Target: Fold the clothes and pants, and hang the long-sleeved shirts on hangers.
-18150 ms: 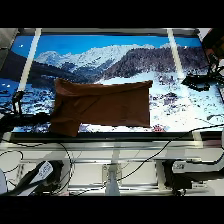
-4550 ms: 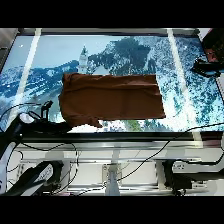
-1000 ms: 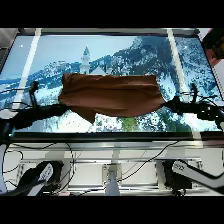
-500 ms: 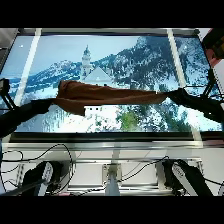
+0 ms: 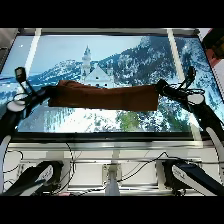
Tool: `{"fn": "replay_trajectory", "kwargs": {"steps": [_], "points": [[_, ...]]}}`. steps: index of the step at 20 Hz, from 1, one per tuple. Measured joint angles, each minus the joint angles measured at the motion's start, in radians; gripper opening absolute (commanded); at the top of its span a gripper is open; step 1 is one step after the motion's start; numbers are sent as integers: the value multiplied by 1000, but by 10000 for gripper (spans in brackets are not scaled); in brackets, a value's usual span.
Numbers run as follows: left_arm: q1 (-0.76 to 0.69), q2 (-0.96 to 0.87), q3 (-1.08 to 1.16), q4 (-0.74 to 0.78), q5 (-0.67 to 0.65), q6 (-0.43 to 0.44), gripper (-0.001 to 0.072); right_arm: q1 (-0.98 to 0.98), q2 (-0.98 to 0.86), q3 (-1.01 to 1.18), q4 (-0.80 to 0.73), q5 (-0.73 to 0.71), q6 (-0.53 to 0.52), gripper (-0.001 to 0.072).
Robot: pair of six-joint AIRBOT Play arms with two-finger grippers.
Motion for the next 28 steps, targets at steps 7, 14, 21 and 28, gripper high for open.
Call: {"fn": "replay_trajectory", "kwargs": {"steps": [7,14,21,28], "points": [[-74,-285,176,2,159,-2,14,17,-150,15,70,-213,27,11],[-81,-344,201,0,181,-3,76,18,-322,147,79,-201,30,150],[-60,-327,203,0,111,-5,692,12,-367,200,24,-109,23,670],[217,-172,203,65,-238,-103,693,-39,-367,205,-26,-41,21,670]]}}
